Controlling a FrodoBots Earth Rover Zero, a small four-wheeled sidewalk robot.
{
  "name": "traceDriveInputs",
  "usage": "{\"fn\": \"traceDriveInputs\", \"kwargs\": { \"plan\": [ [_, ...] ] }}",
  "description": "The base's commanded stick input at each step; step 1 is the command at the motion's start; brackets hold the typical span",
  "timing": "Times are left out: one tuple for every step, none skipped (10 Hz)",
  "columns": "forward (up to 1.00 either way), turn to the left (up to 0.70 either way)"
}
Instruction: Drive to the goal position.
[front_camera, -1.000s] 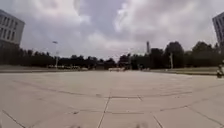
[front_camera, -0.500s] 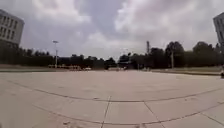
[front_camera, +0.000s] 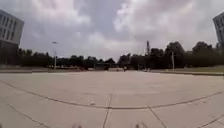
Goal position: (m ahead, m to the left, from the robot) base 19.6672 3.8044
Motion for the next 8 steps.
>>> {"fn": "traceDriveInputs", "kwargs": {
  "plan": [
    [0.6, 0.0],
    [0.6, 0.0],
    [0.6, 0.0],
    [0.6, 0.0],
    [0.6, 0.0],
    [0.6, 0.0],
    [0.6, 0.0],
    [0.6, 0.0]
  ]
}}
